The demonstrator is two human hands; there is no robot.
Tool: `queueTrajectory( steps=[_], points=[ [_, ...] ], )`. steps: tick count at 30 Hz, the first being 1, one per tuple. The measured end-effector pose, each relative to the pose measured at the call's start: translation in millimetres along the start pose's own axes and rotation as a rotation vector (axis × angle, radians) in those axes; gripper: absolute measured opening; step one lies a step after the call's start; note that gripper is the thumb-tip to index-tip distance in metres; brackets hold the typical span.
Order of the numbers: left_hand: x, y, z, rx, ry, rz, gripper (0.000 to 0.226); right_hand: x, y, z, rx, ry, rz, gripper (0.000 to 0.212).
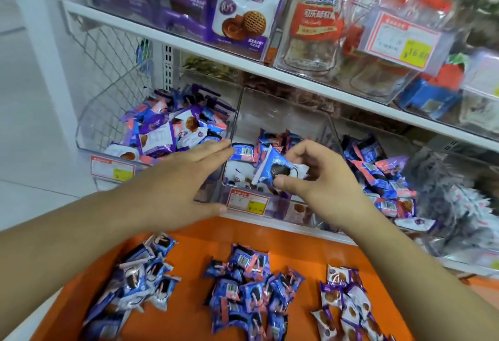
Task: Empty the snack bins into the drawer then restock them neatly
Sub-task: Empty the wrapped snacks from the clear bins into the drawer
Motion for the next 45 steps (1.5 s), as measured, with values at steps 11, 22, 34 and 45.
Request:
queueTrajectory(
  steps=[11,22,34,45],
  points=[
    [-30.4,26.1,34.0,-0.146,0.085,-0.090,0.086,188.8,70.1,-23.6,0.205,0.084,0.386,0.032],
    [-18.3,15.8,25.4,0.023,0.037,-0.067,0.091,211.2,73.6,4.5,0.015,0.097,0.460,0.041],
    [2.3,-1.2,1.3,0.032,-0.048,-0.045,0.092,34.7,-77.9,-17.4,-0.066,0.250,0.386,0.063],
    [14.7,-8.8,19.2,0.067,-0.009,-0.129,0.098,79.5,-105.7,-48.5,0.014,0.446,0.848,0.069]
  ],
)
Point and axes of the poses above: each hand's wrist, its own y-axis away from the middle knuckle, its own x-axis out of the palm, z = x × y, the point moved 6 cm from there along -y, towards the middle knuckle, and after that the axes turned 1 degree about -y, right-handed, at the moved point
